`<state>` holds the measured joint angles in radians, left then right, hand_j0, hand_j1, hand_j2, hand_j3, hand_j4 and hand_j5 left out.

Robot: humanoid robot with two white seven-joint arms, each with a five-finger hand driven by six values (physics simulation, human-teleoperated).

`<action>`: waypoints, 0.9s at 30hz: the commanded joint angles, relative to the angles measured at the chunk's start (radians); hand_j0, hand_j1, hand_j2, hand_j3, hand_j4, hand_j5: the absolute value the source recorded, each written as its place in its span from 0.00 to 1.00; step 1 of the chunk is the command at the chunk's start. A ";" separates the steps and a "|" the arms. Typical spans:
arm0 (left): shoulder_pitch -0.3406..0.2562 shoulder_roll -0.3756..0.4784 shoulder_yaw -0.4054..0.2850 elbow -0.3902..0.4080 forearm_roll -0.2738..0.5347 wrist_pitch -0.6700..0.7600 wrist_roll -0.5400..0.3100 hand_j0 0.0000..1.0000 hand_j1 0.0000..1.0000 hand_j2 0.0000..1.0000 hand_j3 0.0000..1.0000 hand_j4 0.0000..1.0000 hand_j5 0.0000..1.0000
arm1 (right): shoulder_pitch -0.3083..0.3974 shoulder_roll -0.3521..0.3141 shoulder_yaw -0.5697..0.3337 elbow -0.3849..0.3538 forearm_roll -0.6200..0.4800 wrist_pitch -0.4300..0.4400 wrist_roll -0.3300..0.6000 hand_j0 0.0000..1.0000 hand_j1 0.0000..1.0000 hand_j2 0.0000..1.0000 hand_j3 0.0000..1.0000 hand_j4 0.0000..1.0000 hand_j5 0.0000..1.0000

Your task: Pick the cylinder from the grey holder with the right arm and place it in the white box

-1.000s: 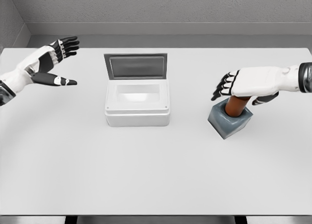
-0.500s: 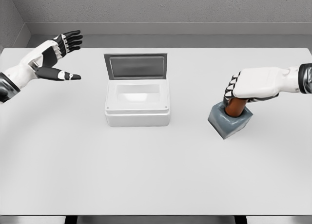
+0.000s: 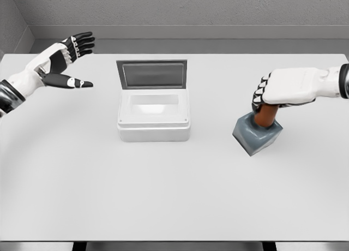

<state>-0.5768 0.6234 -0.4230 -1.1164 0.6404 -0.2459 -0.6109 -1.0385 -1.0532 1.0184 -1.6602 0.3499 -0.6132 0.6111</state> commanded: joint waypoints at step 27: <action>-0.003 -0.007 0.009 0.004 0.030 0.099 0.000 1.00 1.00 1.00 1.00 1.00 1.00 | -0.063 0.153 -0.001 0.077 -0.003 0.002 0.000 0.56 0.56 0.56 0.56 0.56 0.56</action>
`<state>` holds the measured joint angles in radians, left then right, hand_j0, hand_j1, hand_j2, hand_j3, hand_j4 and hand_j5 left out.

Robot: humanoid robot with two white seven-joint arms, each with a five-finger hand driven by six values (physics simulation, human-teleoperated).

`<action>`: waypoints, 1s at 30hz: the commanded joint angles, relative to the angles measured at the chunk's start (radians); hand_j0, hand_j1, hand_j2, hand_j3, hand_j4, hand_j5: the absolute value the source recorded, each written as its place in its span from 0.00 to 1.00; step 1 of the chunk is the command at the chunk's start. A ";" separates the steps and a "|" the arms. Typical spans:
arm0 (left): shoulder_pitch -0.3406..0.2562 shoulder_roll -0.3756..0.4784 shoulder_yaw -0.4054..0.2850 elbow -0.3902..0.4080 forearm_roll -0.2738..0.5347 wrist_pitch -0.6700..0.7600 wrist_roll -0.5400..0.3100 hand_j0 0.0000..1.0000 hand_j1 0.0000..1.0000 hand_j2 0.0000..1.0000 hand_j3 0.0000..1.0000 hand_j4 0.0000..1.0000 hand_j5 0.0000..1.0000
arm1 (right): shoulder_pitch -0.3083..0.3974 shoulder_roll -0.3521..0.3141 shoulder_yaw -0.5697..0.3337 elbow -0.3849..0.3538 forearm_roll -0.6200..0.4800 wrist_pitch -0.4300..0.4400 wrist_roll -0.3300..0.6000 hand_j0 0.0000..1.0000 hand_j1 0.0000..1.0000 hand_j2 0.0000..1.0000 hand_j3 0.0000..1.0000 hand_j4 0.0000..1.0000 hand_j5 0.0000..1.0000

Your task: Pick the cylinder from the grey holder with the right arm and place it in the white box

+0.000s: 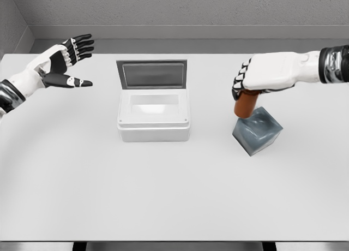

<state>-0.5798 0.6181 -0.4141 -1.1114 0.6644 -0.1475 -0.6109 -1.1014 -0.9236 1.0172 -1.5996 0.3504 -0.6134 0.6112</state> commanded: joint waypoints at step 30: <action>0.000 -0.017 0.000 -0.005 0.004 -0.001 0.000 1.00 1.00 1.00 1.00 1.00 1.00 | -0.044 0.170 0.000 0.099 -0.004 0.003 0.000 0.53 0.53 0.53 0.53 0.53 0.53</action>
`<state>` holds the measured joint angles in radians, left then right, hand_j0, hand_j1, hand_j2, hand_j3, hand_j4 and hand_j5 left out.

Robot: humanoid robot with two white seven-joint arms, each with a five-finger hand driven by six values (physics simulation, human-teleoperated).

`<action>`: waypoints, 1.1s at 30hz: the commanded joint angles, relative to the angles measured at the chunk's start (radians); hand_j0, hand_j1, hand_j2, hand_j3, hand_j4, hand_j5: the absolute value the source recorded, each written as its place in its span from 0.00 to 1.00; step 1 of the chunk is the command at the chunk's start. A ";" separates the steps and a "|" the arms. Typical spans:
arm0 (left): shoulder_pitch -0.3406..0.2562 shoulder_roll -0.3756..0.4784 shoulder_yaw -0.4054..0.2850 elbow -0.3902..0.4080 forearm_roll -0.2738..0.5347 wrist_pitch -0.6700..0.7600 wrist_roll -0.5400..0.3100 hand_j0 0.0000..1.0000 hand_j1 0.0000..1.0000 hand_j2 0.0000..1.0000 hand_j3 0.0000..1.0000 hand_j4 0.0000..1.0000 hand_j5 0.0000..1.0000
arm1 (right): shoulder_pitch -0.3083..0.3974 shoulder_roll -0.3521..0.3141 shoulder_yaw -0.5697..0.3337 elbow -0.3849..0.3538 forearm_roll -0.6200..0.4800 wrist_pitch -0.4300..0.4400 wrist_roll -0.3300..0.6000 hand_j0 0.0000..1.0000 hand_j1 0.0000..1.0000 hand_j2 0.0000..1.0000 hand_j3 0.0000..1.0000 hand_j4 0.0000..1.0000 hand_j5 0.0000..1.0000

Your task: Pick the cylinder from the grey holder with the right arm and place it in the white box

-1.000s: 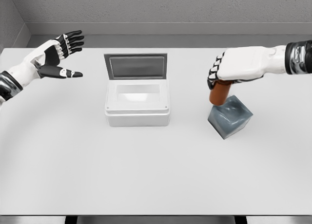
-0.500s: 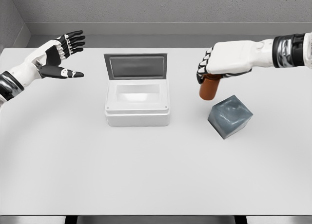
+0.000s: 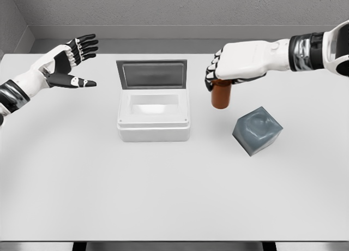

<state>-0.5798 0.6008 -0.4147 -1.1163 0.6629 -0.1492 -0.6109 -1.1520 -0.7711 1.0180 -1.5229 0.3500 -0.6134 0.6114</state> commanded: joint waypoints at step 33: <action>0.003 -0.015 -0.006 -0.013 0.004 -0.012 0.000 1.00 1.00 1.00 1.00 1.00 1.00 | -0.037 0.259 0.002 0.217 0.012 0.003 -0.001 0.53 0.53 0.53 0.53 0.53 0.53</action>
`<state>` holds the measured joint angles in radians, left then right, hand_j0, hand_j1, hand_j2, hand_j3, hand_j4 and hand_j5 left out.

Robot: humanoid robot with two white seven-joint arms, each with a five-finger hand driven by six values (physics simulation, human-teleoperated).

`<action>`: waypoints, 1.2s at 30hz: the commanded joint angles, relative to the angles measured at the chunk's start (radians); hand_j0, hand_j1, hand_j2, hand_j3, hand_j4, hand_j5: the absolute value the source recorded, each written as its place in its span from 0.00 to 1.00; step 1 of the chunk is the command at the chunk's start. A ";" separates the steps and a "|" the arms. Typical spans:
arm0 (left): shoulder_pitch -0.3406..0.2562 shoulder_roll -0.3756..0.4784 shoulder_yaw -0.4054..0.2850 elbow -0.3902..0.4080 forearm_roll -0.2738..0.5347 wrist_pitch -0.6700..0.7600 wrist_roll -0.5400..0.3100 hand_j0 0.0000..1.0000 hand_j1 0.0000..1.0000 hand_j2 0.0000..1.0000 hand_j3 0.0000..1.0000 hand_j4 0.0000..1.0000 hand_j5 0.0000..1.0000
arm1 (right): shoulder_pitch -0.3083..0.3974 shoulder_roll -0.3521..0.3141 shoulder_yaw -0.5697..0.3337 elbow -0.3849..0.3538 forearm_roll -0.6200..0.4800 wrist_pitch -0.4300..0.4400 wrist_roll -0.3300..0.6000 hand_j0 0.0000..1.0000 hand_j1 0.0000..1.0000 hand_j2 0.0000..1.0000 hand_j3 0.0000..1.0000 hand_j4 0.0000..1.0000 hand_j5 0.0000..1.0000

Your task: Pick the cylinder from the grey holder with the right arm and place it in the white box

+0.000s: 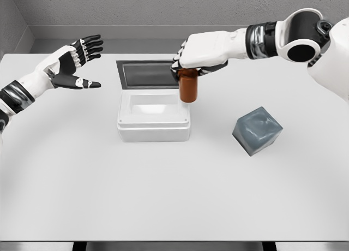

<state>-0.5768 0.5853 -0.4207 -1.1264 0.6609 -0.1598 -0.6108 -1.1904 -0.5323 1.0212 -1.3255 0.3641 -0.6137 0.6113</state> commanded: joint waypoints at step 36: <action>-0.002 -0.030 -0.003 -0.004 0.000 0.000 0.000 1.00 1.00 1.00 1.00 1.00 1.00 | 0.000 -0.084 -0.096 -0.162 -0.013 0.003 0.000 1.00 1.00 1.00 1.00 1.00 1.00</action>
<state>-0.5783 0.5645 -0.4220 -1.1298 0.6563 -0.1602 -0.6108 -1.1690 -0.5254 0.9786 -1.3834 0.3609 -0.6145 0.6115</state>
